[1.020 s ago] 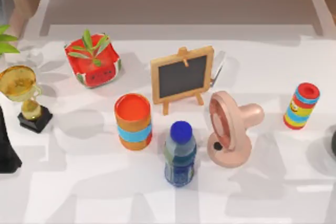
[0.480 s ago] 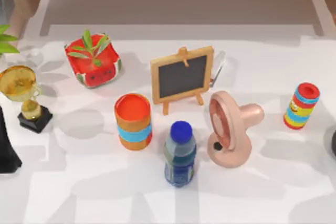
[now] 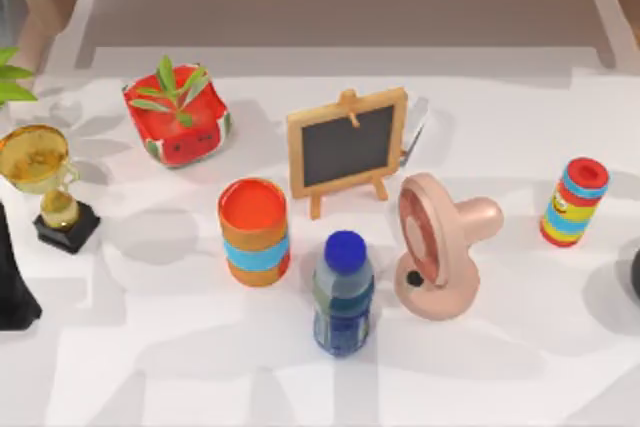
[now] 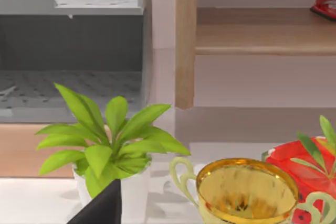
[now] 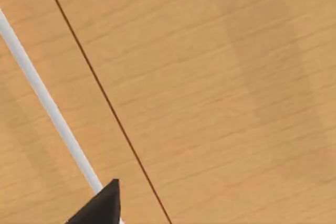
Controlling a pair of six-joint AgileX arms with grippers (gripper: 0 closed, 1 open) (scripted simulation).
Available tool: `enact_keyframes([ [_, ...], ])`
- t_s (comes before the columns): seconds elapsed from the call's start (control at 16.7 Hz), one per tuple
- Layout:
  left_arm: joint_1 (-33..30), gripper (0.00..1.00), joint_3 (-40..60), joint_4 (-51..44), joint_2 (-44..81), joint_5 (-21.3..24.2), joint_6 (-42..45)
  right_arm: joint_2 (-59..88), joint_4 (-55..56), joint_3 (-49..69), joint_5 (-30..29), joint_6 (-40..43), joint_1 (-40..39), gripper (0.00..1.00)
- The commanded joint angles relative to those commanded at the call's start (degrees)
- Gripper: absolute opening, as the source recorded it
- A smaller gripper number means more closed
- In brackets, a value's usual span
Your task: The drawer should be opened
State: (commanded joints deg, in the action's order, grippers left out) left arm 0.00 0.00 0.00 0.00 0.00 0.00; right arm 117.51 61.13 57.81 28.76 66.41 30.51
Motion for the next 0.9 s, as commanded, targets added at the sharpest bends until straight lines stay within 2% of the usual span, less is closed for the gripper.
enact_keyframes([
  [0.18, 0.0, 1.0, 0.0, 0.0, 0.0, 0.0, 0.0, 8.0, 4.6, 3.1, -2.3, 12.9, -2.0, 1.0],
  [0.36, 0.0, 1.0, 0.0, 0.0, 0.0, 0.0, 0.0, 13.1, 7.4, 4.9, -3.9, 20.4, -3.4, 1.0],
  [0.9, 0.0, 1.0, 0.0, 0.0, 0.0, 0.0, 0.0, 14.5, 7.6, 5.8, -4.6, 22.8, -4.1, 1.0],
])
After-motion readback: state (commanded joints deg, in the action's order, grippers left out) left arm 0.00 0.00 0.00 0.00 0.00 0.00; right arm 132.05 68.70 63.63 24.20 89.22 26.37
